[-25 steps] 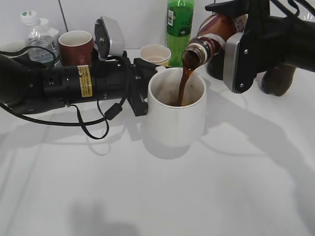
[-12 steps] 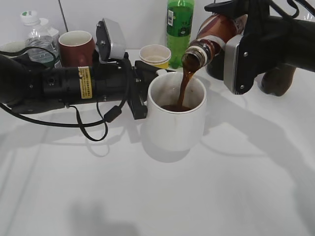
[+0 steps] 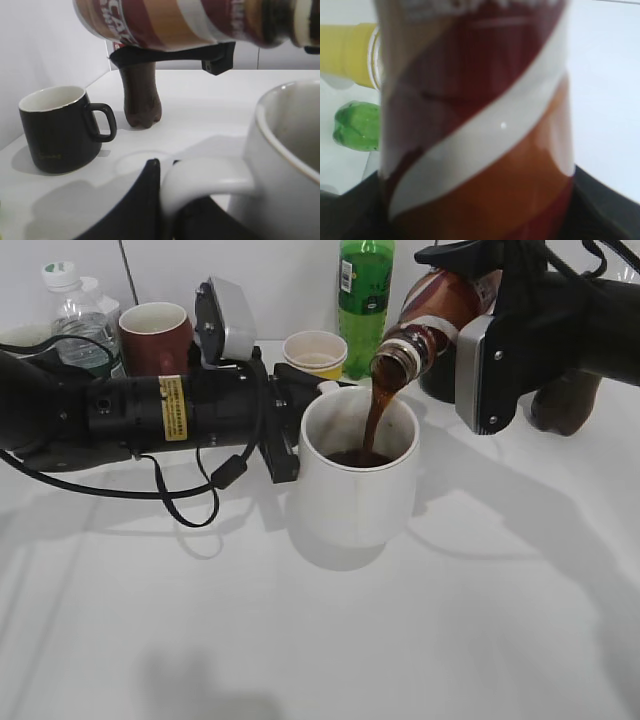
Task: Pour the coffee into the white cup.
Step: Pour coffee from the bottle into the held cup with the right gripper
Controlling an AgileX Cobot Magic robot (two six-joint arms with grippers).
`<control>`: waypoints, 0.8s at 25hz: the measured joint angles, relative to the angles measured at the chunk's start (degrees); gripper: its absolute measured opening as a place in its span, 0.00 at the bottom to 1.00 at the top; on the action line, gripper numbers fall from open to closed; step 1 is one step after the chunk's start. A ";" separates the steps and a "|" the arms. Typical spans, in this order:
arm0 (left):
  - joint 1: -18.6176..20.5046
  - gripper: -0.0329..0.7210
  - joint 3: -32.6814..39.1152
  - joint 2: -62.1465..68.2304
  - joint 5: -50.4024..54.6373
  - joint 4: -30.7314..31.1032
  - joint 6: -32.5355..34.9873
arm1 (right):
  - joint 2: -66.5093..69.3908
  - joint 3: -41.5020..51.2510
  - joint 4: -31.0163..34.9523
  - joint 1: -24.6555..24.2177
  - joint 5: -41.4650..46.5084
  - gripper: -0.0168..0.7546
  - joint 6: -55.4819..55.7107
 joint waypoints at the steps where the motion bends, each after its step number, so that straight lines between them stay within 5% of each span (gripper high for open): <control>1: 0.00 0.09 0.00 0.00 0.00 0.00 0.00 | 0.00 0.00 0.00 0.00 0.00 0.71 -0.14; 20: 0.00 0.09 0.00 0.00 -0.17 0.00 0.00 | 0.00 0.00 0.22 0.00 -0.17 0.71 -4.18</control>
